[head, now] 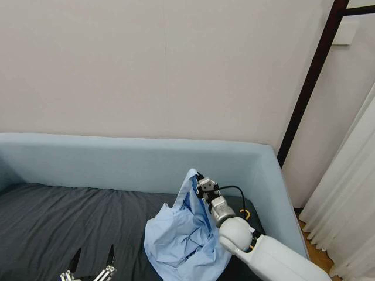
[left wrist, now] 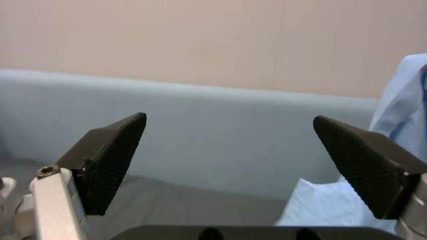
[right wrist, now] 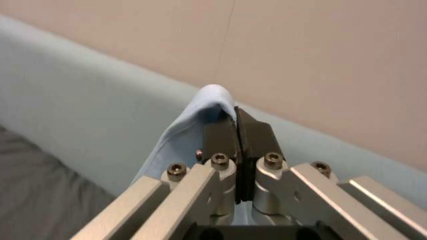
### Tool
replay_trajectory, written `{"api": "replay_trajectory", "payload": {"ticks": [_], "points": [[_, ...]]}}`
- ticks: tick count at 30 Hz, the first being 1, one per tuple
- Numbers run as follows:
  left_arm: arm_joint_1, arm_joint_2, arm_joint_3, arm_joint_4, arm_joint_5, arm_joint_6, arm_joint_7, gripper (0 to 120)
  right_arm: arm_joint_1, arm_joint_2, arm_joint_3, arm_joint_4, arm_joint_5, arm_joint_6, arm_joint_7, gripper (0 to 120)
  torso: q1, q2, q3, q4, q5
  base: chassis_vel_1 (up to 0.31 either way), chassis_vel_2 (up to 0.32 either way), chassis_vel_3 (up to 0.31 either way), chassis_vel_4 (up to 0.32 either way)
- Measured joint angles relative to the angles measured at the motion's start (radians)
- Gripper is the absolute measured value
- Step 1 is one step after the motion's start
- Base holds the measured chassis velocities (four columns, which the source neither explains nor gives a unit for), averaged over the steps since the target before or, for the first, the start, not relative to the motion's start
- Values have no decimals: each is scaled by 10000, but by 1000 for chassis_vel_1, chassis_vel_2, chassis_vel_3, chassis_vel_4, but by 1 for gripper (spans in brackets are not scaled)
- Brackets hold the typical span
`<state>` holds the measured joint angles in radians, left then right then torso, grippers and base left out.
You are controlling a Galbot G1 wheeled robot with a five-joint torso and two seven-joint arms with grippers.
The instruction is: Pick up the clothes from the sofa and hang them on the clothes hanger.
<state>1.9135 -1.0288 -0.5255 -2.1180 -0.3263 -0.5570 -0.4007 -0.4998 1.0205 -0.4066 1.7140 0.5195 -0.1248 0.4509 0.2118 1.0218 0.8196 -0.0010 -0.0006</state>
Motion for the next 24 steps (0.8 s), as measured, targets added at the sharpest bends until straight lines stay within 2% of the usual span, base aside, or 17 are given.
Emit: {"api": "replay_trajectory", "payload": {"ticks": [1,3,6,7,10,11,17,19,21,22,24], "points": [[9,354,-214,-214,-167,143,-250,99,159,-125,116,222,187,-3,-136,0,1,0,0,-2,0,0,0,0,0],[7,599,-359,-376,-343,257,-403,99,267,-205,202,365,302,-3,-237,0,0,0,0,-2,-2,0,0,0,0],[-88,1495,-762,-926,-1481,612,-621,99,506,-524,505,781,608,219,-718,0,1,0,0,0,-1,0,0,0,0],[-88,1495,-762,-926,-1481,612,-621,99,506,-524,505,781,608,219,-718,0,1,0,0,0,-1,0,0,0,0],[-567,2363,-818,-1150,-2945,776,-288,98,535,-723,705,883,662,879,-1409,0,0,0,1,-3,1,0,0,0,0],[-989,2712,-712,-1043,-3247,842,-135,98,551,-722,887,906,766,1091,-1587,0,1,0,0,-3,2,0,0,0,0],[-2338,3482,-87,-314,-3069,1107,254,98,882,-769,1224,1210,1431,1163,-1618,0,1,0,1,1,-3,0,0,0,0],[-3006,3753,266,-107,-3322,1428,541,100,952,-883,1250,1355,1740,1137,-1595,0,0,0,1,2,-5,0,0,0,0],[-3733,4369,662,273,-3874,1663,1422,100,946,-1015,1245,1490,1888,1132,-1696,0,1,0,1,-10,-5,0,0,0,0],[-3733,4369,662,273,-3874,1663,1422,100,946,-1015,1245,1490,1888,1132,-1696,0,1,0,1,-10,-5,0,0,0,0],[-3891,4877,681,632,-4342,1669,2442,100,1046,-897,1051,1486,1889,1169,-1843,0,2,-1,1,-8,3,0,0,0,0]]}}
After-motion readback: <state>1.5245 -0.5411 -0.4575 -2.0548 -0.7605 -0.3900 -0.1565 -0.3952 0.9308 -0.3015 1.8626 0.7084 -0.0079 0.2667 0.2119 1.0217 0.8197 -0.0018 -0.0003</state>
